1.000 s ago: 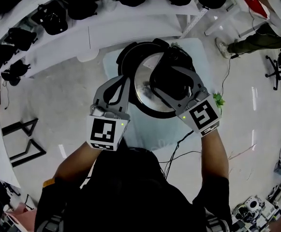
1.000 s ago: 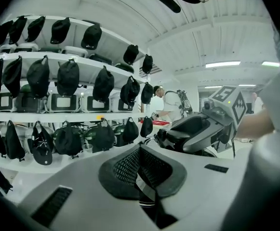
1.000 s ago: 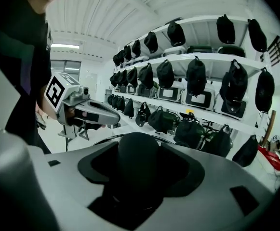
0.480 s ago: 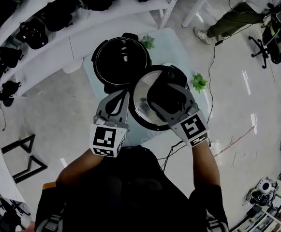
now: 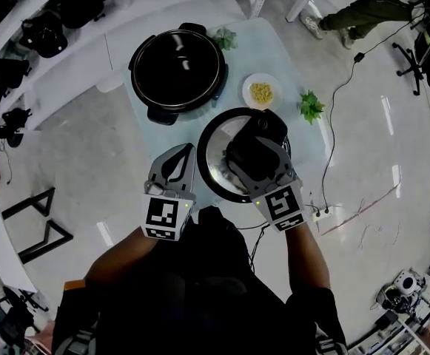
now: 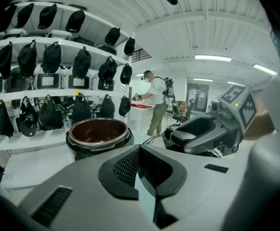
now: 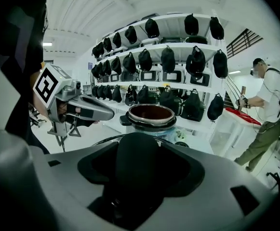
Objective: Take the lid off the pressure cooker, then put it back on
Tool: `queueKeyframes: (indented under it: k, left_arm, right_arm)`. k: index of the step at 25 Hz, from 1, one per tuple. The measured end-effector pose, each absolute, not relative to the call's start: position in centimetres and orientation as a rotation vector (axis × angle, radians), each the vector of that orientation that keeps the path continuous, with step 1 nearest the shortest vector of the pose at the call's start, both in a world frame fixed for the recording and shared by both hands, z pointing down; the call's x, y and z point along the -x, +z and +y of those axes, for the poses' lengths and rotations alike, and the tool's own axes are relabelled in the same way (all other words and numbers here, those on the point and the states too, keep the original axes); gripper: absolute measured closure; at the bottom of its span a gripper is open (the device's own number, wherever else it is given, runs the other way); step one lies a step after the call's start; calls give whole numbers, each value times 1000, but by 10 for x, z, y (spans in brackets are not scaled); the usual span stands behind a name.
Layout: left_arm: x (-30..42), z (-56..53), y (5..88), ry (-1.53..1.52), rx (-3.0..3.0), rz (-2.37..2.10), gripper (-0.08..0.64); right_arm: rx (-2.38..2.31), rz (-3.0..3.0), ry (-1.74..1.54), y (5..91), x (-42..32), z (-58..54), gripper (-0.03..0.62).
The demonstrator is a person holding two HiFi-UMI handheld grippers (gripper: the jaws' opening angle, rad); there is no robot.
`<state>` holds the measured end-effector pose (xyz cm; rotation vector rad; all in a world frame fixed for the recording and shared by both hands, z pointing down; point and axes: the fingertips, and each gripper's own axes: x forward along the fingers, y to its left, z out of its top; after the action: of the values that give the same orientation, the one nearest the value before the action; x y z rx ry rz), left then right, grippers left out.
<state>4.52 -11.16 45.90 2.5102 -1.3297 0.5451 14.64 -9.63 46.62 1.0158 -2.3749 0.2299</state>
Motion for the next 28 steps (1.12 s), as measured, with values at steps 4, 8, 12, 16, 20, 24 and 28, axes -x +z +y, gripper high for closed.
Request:
queueKeyframes:
  k: [4,8,12,16,20,24,28]
  left_arm:
    - [-45,-102,480,589,-2495,-1337,555]
    - [-38,-96,500,640,-2468,-1340,555]
    - [-31,-99,520,686,-2451,-1331,555]
    - [-31,-102,539,713,-2444,-1294,555]
    - [-33,-106,548,722,-2454,-1251,555]
    - [-35,-113,553,733,-2464,-1224,554]
    - [-33,-118,556,741,-2469,-1214,554]
  right_arm:
    - [-1023,-2370,255,499,-138,-91,301]
    - [-1039,-2353,277,529,-132,-89,301]
    - [-1076,-2328,291,551,-130,-95,301]
    - [-1140,-2284,331,574,-132,-101,299]
    - [-1182,-2241,363,591,-134,-106,299]
    - [-1206,-2224,377,603,-132,-112,299]
    - [-1235,-2199,394,616,-133,-116,299]
